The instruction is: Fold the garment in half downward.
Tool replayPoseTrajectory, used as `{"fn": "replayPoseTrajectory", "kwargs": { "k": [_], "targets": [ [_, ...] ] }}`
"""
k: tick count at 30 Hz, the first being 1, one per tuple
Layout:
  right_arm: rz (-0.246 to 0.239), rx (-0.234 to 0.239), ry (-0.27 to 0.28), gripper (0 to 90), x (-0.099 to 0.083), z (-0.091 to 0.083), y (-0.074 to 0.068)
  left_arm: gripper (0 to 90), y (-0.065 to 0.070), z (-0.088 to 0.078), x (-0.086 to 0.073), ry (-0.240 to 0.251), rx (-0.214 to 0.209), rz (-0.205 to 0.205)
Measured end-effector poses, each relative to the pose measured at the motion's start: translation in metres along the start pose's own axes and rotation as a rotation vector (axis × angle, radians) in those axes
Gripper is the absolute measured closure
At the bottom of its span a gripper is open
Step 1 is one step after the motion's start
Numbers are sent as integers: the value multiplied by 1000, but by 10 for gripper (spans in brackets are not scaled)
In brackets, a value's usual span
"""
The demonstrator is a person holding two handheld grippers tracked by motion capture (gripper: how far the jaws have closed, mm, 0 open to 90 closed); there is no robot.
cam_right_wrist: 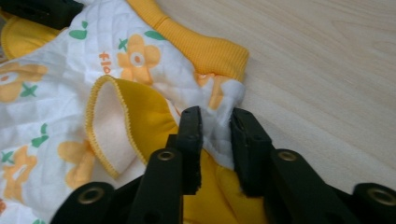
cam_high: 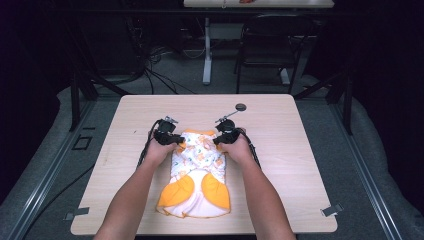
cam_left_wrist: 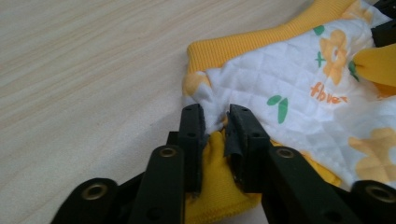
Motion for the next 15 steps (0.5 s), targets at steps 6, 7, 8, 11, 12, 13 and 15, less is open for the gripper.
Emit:
{"fn": "replayPoseTrajectory", "kwargs": {
  "k": [6,7,8,11,12,13,15],
  "targets": [
    [-82,-7,-18,867,1,-2,-7,835,1,-3,1,-8,-2,8],
    [-88,-13,1,871,1,-1,-9,837,1,-5,2,-7,-10,8],
    [-112,-17,-10,873,1,-3,-9,837,1,-5,2,-7,-10,8],
    [-166,-6,-2,875,3,-8,-11,839,-1,-13,6,21,-13,7],
    [-166,-6,-2,875,3,-8,-11,839,-1,-13,6,21,-13,7],
    [-185,-5,-2,876,4,-13,-10,840,-2,-18,9,36,-18,8],
    [-181,-5,17,875,6,-14,-11,840,-2,-21,11,40,-19,13]
  ]
}}
Point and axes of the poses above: each handheld gripper's, and its own axes: z roughly forward along the jaws, x roughly out of its top, y roughly to its right, the point moved 7 cm from there along z, roughly forward along the jaws, and after that the axes turned 10 degrees about y, right-handed, at the moved point
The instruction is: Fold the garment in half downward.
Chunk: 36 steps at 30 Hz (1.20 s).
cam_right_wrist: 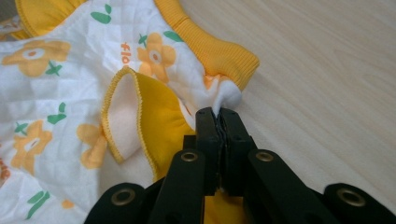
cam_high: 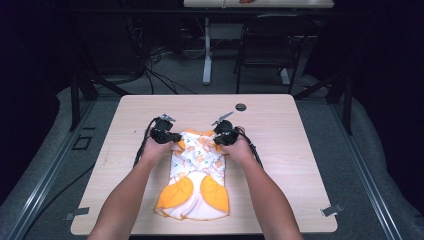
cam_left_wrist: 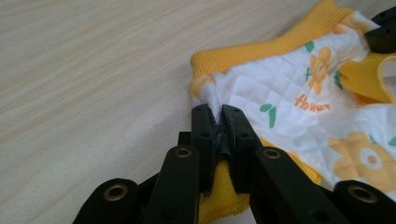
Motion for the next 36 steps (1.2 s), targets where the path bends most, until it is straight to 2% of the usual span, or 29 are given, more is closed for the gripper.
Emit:
{"fn": "replayPoseTrajectory", "kwargs": {
  "k": [4,5,6,7,8,10,15,20,22,30,36],
  "targets": [
    [-28,1,26,876,7,-12,-1,840,2,-12,7,8,-11,41],
    [-39,3,20,876,8,-14,-1,840,2,-12,7,8,-11,41],
    [-75,-5,7,877,8,-16,-1,840,3,-14,8,15,-8,49],
    [-75,-5,7,877,8,-16,-1,840,4,-16,10,14,-8,64],
    [-109,-13,5,877,12,-20,-3,840,5,-20,12,14,-14,80],
    [-127,-15,7,877,14,-22,-3,840,6,-22,13,20,-14,79],
    [-160,-31,25,877,26,-32,-4,841,3,-30,17,39,-7,86],
    [-181,-41,41,877,32,-37,-7,840,3,-38,20,41,3,115],
    [-211,-52,44,878,36,-39,-10,841,4,-43,23,40,12,150],
    [-275,-91,81,877,46,-52,-15,841,6,-55,34,53,37,199],
    [-313,-86,122,878,53,-66,-19,841,10,-67,43,78,38,254]
  ]
}}
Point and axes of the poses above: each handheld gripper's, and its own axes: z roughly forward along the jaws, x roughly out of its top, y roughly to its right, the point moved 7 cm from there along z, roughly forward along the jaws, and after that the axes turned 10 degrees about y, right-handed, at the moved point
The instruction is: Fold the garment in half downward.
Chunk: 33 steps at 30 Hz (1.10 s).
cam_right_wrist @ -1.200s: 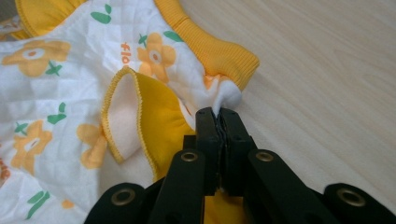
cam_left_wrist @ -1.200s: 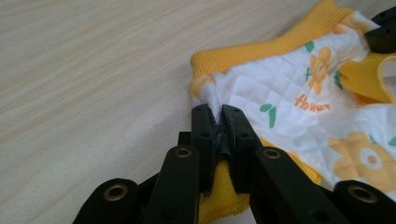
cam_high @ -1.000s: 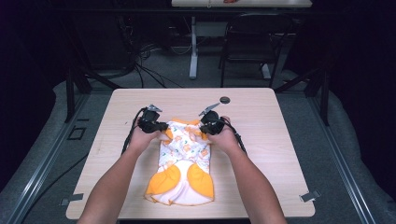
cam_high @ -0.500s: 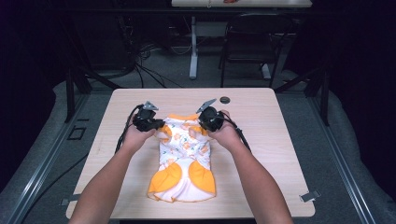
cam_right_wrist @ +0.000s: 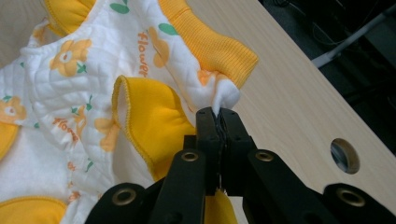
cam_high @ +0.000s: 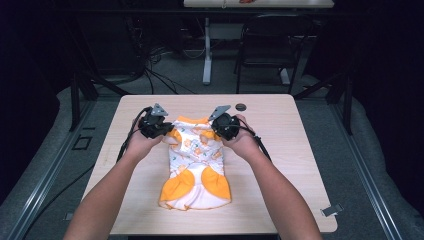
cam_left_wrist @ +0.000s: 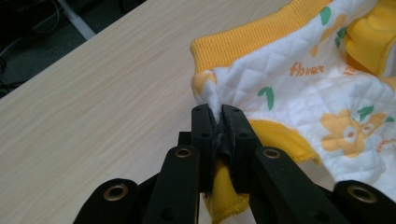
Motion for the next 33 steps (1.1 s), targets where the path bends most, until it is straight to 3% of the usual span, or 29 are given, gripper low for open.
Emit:
{"fn": "replayPoseTrajectory", "kwargs": {
  "k": [5,9,16,31,33],
  "targets": [
    [-13,-14,31,878,7,-11,6,840,1,-7,12,34,9,28],
    [-33,-33,53,878,11,-17,8,841,3,-11,16,30,25,82],
    [-152,-34,23,878,3,-20,-5,840,15,-14,7,14,20,178],
    [-208,2,11,877,-23,-29,-32,840,46,-23,-18,43,-16,170],
    [-198,11,21,876,-25,-29,-38,840,49,-22,-23,41,-13,170]
  ]
}}
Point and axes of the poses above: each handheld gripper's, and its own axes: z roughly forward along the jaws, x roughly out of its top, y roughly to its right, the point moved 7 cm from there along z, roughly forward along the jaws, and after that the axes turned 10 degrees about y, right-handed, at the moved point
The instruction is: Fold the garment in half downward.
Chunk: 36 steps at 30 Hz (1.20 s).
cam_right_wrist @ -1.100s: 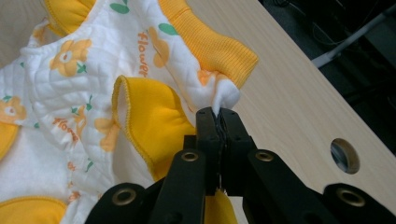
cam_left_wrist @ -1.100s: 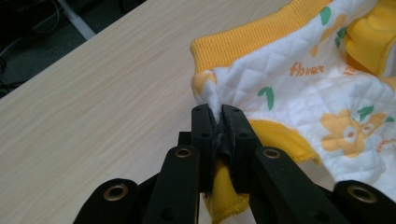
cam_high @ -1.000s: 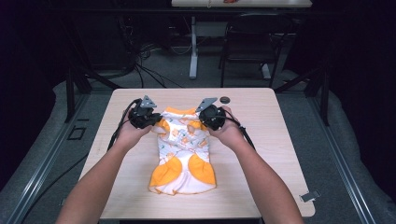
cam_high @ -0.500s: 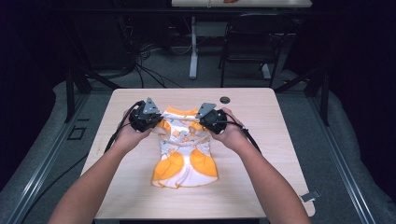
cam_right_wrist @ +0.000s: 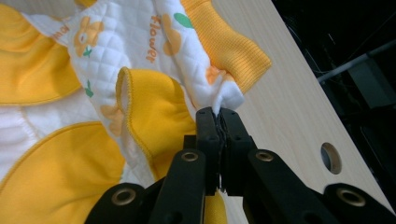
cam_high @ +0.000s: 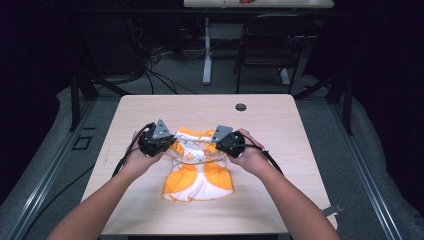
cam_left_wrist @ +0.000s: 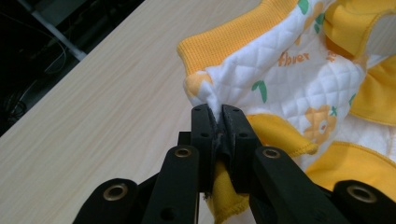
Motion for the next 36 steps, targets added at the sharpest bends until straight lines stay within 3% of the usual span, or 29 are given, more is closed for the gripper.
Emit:
{"fn": "replayPoseTrajectory", "kwargs": {
  "k": [9,14,16,19,22,23,30,36],
  "targets": [
    [-49,31,-18,874,-7,-1,-22,839,19,-3,-17,6,-34,-12],
    [-38,49,-21,873,-15,-5,-32,835,29,-8,-25,30,-66,-34],
    [-9,57,-4,872,-16,-7,-36,834,34,-10,-29,33,-79,-36],
    [-28,78,-10,868,-21,-12,-46,832,41,-14,-33,44,-94,-35],
    [-3,102,2,862,-24,-16,-54,827,49,-19,-38,54,-109,-43],
    [-22,99,-6,862,-26,-17,-56,824,55,-22,-42,54,-123,-45],
    [48,123,17,828,-41,-24,-72,791,71,-31,-54,63,-155,-57],
    [107,148,29,762,-48,-32,-77,711,77,-40,-58,93,-175,-112]
  ]
}}
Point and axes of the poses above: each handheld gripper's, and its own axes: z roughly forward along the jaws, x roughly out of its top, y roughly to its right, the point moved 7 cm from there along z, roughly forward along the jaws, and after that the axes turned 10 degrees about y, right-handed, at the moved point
